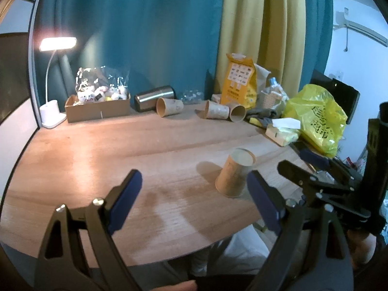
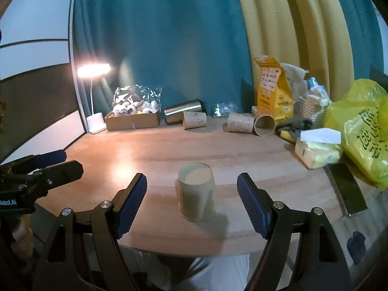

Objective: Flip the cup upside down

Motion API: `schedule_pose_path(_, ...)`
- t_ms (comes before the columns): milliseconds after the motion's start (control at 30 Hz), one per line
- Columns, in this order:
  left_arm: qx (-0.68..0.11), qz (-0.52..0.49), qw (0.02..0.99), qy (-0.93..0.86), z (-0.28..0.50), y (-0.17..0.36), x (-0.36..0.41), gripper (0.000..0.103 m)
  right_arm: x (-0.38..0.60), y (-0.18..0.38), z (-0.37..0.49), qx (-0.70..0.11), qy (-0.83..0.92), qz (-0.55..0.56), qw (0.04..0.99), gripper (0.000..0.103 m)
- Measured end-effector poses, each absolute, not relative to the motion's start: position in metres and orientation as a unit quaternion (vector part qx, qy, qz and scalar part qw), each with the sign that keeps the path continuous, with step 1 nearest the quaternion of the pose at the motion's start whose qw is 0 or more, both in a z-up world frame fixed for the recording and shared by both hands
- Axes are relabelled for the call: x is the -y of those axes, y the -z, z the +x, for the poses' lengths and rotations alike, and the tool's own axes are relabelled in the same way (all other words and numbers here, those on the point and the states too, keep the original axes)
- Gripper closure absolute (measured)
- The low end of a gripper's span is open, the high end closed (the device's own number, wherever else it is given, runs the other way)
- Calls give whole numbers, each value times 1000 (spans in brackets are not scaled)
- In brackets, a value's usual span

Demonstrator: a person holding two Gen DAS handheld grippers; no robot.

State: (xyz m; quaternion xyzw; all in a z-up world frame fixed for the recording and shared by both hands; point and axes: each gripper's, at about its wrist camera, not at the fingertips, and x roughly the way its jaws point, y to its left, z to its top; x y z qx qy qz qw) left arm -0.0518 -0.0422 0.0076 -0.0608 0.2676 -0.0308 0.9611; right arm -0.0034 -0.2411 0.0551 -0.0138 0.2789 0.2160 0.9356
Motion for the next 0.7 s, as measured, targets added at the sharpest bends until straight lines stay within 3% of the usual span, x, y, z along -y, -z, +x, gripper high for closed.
schedule_pose_path(700,-231,-49,971,29,-90,-29,60,13,252,-70,-36,-255,-213,-6,943,23)
